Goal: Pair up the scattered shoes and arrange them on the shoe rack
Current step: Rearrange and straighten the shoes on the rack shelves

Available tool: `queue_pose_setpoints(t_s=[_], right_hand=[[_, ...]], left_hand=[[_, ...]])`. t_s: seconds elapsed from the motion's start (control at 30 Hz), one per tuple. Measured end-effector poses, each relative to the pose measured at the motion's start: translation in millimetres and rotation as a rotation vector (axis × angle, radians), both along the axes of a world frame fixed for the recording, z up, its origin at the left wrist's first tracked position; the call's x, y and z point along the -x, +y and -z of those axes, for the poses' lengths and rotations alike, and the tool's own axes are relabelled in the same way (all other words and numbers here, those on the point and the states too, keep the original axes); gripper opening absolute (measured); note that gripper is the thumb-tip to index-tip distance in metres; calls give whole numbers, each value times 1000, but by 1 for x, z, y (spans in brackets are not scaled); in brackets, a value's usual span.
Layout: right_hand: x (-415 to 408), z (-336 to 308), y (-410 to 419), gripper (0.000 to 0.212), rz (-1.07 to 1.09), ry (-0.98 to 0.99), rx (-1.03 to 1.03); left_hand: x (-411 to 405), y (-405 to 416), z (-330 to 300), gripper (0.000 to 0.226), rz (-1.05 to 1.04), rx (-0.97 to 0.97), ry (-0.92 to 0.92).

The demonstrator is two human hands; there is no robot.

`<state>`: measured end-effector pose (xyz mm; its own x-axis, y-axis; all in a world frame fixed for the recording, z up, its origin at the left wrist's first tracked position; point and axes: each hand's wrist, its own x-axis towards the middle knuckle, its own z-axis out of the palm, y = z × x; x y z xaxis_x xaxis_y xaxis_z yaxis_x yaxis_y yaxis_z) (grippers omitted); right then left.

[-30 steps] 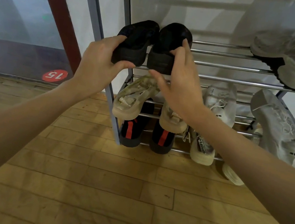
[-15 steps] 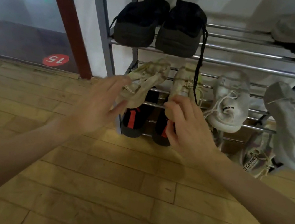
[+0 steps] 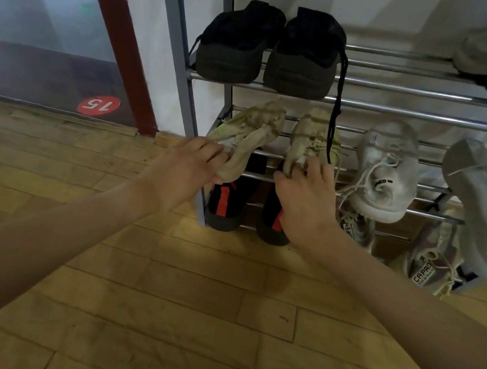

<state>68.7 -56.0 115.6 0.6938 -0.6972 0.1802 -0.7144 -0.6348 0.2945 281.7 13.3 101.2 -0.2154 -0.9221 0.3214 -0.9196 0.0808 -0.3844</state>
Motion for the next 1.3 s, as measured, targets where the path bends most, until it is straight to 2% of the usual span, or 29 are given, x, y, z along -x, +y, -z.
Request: queue_pose_setpoints(t_s=[0.13, 0.27, 0.5, 0.6, 0.73, 0.87, 0.93, 1.03, 1.2, 1.3], right_hand=[[6, 1, -8, 53, -77, -172, -9], [-2, 4, -12, 66, -135, -273, 89], [-30, -5, -13, 60, -154, -116, 54], [-31, 2, -22, 71, -199, -51, 46], [-19, 7, -26, 89, -235, -225, -121], [-14, 10, -18, 83, -136, -327, -91], [-13, 11, -18, 71, -61, -301, -104], [-11, 11, -21, 56, -56, -308, -78], [-16, 20, -20, 61, -96, -318, -60], [-13, 25, -21, 68, -126, -348, -123]], left_hand=[[11, -1, 1, 36, -103, 45, -107], [29, -6, -7, 32, -125, 79, -102], [27, -8, -10, 39, -131, 97, -68], [24, -9, -10, 44, -109, 77, -22], [17, -7, -8, 59, -56, 5, 152], [11, -1, -9, 56, -43, -35, 183], [9, -1, -8, 51, -48, -22, 253], [15, -2, -7, 45, -52, 18, 340], [19, -2, -5, 40, -37, 44, 362], [18, -2, -5, 44, -43, 54, 401]])
